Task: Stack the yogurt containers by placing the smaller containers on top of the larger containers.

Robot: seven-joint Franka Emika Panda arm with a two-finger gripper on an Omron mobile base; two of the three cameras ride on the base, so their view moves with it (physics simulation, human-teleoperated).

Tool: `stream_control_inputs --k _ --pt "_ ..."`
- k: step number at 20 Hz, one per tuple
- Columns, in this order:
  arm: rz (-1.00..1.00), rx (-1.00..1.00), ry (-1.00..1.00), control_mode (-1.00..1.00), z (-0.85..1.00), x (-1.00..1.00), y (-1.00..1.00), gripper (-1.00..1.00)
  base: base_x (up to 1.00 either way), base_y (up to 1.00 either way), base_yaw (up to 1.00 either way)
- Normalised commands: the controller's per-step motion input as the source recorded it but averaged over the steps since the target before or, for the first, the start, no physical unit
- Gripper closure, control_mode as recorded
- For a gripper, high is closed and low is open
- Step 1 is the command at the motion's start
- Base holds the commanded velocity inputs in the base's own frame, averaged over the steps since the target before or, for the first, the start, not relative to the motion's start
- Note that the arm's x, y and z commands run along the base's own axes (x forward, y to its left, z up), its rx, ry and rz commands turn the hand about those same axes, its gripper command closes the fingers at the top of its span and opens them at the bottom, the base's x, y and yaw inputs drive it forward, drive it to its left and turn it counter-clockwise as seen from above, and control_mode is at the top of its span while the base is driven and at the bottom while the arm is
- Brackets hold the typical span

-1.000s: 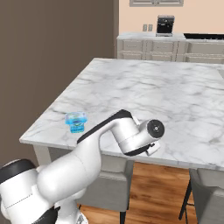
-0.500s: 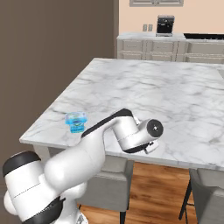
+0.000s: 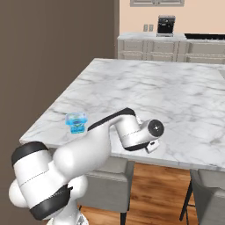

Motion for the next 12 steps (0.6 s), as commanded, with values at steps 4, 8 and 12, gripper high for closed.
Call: stream_control_inputs --k 4,8,12 --pt "0.00 0.00 0.00 -1.00 -0.16 0.21 -0.18 -1.00 0.00 0.00 0.00" --pt "0.00 0.00 0.00 -1.00 -0.16 0.25 -0.17 -1.00 0.00 0.00 0.00" --pt "0.00 0.00 0.00 -1.00 -0.16 0.33 -0.12 -1.00 0.00 0.00 0.00"
